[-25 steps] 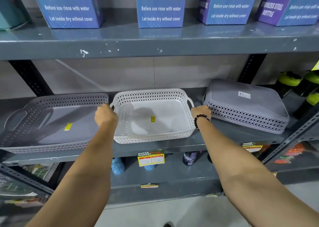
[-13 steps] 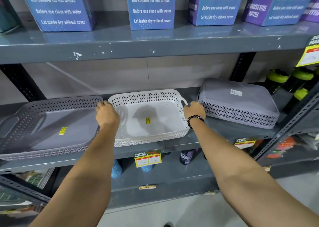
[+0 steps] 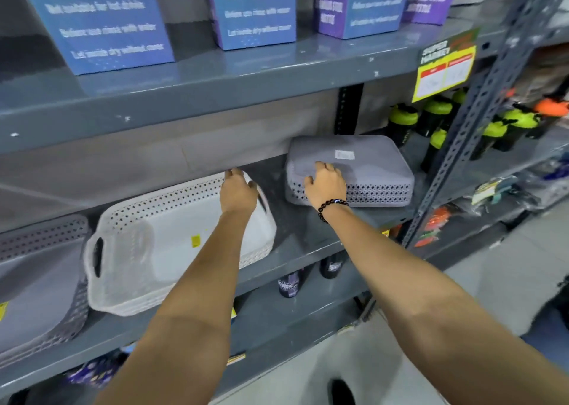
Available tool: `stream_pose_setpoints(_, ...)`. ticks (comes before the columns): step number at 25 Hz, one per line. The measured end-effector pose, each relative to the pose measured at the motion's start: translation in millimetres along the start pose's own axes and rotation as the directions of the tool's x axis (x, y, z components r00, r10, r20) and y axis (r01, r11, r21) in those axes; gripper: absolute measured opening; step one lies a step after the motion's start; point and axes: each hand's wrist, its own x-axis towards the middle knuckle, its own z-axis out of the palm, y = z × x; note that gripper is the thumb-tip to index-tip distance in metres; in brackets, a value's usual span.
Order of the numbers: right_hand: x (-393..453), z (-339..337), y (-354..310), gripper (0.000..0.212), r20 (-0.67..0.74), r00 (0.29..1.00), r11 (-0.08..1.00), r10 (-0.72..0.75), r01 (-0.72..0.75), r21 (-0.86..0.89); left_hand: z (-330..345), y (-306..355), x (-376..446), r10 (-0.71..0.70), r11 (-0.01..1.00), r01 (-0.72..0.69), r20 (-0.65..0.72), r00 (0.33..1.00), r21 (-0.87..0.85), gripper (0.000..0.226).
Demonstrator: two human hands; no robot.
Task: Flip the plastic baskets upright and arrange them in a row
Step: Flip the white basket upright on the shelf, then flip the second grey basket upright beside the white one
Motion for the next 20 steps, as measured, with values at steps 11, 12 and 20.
stream_pose_setpoints(11,118,-23,130,0.055,0.107,0.980,0.981,0.167,-0.154,-0.118,101,99,70,-0.025,0.999,0.027,0.064,0.998,-0.039,0.050)
stream_pose_setpoints(12,124,-22,136,0.058,0.132,0.971,0.975,0.201,-0.185,-0.118,104,100,73,-0.046,0.998,0.050,0.095,0.994,-0.038,0.052)
stream_pose_setpoints(20,155,-23,162,0.083,0.292,0.847,0.895,0.443,-0.434,-0.101,123,104,92,-0.156,0.983,0.176,0.285,0.946,-0.044,0.062)
